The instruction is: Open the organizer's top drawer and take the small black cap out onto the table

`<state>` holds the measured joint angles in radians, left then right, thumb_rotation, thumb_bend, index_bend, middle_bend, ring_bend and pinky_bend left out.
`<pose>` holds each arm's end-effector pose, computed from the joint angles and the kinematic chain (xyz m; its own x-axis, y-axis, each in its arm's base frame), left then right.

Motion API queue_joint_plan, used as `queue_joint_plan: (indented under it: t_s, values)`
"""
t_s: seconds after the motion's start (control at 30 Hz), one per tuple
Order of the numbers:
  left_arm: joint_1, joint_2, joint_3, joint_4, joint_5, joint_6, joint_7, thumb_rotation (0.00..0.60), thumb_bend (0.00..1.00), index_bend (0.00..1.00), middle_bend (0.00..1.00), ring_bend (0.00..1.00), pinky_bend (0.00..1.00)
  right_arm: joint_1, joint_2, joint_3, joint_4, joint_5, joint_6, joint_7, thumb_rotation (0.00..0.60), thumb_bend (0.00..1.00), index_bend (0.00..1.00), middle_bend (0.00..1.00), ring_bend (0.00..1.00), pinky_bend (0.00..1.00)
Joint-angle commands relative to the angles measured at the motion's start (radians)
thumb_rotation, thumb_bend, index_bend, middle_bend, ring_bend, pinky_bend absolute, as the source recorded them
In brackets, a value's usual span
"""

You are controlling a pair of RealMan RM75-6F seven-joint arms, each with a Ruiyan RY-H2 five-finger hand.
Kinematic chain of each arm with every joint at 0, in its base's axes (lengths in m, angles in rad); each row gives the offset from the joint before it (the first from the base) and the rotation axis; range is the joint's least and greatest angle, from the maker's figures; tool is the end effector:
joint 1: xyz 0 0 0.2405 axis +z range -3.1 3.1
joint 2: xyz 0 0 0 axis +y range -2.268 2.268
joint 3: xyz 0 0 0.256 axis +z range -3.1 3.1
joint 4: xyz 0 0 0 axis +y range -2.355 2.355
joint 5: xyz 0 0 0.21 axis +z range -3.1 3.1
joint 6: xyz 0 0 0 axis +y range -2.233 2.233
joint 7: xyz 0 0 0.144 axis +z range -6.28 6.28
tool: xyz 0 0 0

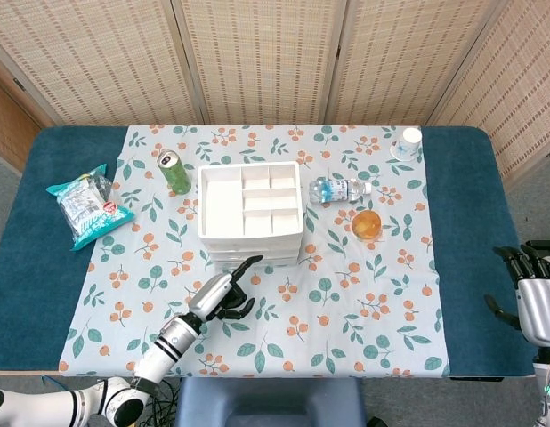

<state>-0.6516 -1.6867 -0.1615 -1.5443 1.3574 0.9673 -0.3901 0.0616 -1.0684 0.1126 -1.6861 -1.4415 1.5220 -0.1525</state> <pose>-0.1057 0.2833 -0.0596 -0.2585 0.5775 0.7744 0.8669 -0.2150 0.4497 -0.3043 -0.1853 0.1851 0.5033 0.0762 0.8608 -0.8638 0.0705 0.4988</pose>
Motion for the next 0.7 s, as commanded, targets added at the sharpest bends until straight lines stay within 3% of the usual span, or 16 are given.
queue_joint_plan:
  t_s: [0.03, 0.7]
  values:
    - [-0.002, -0.019, -0.019, 0.01, -0.032, -0.002, 0.004, 0.6, 0.5, 0.0, 1.0, 1.0, 1.0, 0.0, 0.001, 0.001, 0.0, 0.0, 0.001, 0.0, 0.6, 0.26, 0.16, 0.21, 0.16, 0.23]
    - [-0.023, -0.098, -0.065, 0.072, -0.073, -0.016, -0.059, 0.6, 0.5, 0.0, 1.0, 1.0, 1.0, -0.007, 0.008, 0.003, -0.008, 0.013, 0.007, -0.009, 0.6, 0.26, 0.16, 0.21, 0.16, 0.23]
